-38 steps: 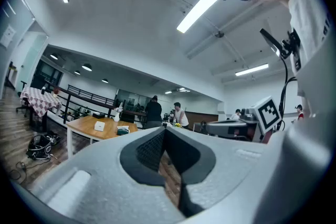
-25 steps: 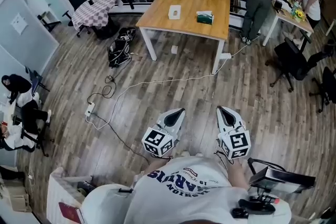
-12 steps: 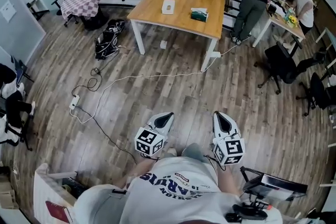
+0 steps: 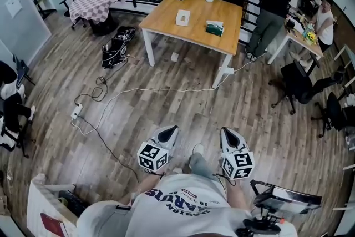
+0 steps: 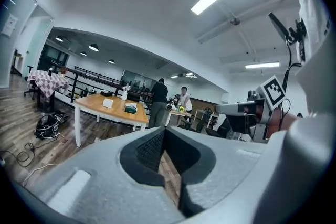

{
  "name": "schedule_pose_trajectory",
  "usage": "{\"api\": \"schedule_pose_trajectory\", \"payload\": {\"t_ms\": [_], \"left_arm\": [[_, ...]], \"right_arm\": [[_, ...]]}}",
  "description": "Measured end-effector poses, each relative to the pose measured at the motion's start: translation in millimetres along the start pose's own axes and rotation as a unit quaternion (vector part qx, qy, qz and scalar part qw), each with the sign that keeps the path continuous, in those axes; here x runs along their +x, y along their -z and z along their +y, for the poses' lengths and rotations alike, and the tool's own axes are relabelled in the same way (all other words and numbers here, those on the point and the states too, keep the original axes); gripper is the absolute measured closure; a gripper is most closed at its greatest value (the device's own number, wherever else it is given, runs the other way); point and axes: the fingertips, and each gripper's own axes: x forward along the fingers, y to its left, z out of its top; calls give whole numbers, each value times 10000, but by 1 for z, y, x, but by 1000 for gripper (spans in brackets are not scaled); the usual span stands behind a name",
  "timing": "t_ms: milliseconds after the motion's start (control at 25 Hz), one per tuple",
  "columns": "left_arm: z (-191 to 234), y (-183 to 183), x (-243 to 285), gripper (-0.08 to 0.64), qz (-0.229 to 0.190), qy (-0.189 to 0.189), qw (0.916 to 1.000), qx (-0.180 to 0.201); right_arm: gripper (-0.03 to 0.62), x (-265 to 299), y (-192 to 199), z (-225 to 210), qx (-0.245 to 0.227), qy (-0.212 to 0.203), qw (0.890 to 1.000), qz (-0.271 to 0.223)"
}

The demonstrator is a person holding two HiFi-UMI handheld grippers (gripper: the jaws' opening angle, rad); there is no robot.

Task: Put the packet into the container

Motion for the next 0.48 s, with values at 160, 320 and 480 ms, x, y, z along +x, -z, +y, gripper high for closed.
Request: {"api": "schedule_pose_trajectory", "payload": {"t_ms": [160, 320, 480], "left_arm": [[11, -9, 13, 560, 16, -126, 9999, -15], [18, -15, 25, 560, 37, -329, 9994, -118], [26, -26, 50, 560, 142, -340, 9993, 29]], "right_arm": [[583, 30, -5, -9, 34, -192, 9998, 49], [583, 56, -14, -29, -17, -301, 9995, 34], [583, 81, -24, -53, 119, -343, 9993, -44]]}}
